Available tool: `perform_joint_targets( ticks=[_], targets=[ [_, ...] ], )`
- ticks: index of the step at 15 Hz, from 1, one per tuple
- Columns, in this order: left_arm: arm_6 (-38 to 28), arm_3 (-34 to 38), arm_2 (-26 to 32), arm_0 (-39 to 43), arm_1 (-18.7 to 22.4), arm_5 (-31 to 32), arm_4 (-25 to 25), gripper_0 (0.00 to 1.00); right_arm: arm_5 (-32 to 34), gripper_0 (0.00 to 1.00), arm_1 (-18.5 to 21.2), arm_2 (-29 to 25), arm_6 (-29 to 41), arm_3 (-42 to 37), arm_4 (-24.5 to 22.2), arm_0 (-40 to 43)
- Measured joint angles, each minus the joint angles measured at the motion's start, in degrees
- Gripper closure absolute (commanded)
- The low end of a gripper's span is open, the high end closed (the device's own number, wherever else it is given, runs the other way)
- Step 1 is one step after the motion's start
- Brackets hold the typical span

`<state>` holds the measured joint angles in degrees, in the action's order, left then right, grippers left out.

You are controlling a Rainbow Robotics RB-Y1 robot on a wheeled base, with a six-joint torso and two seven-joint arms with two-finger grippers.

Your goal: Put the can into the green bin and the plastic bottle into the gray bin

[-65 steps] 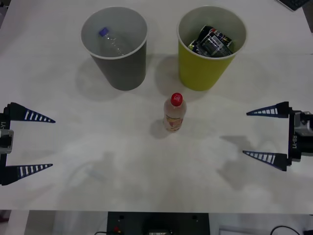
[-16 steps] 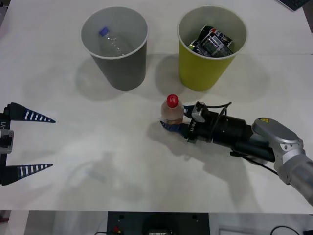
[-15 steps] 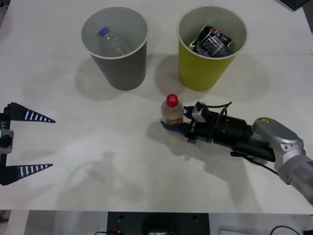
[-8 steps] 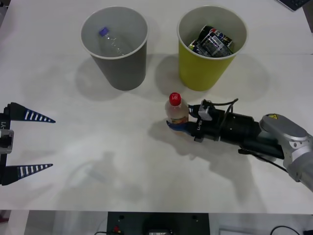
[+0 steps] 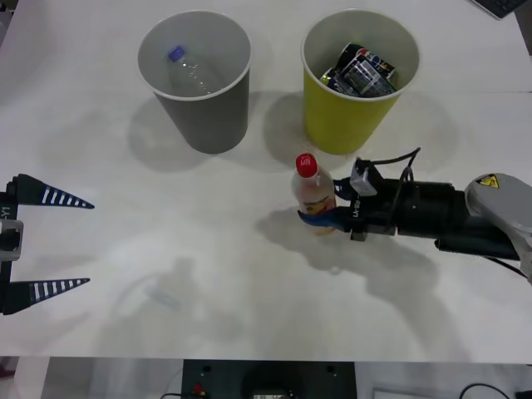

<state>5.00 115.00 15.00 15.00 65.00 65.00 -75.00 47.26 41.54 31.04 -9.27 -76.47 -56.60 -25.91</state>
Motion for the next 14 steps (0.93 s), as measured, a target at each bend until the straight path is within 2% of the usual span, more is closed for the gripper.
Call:
perform_joint_targets(
  ticks=[6,12,14],
  targets=[
    [0.0,0.0,0.0,0.0,0.0,0.0,0.0,0.02,-6.3,1.00,7.1,-0.1,23.7,-15.3,-11.7,2.2],
    [0.0,0.0,0.0,0.0,0.0,0.0,0.0,0.02,-6.0,1.00,13.1,-2.2,50.8,-28.0,-25.7,2.2],
    [0.0,0.0,0.0,0.0,0.0,0.0,0.0,0.02,-2.3,1.00,13.8,-4.8,60.4,-31.7,-30.6,1.9]
  ],
)
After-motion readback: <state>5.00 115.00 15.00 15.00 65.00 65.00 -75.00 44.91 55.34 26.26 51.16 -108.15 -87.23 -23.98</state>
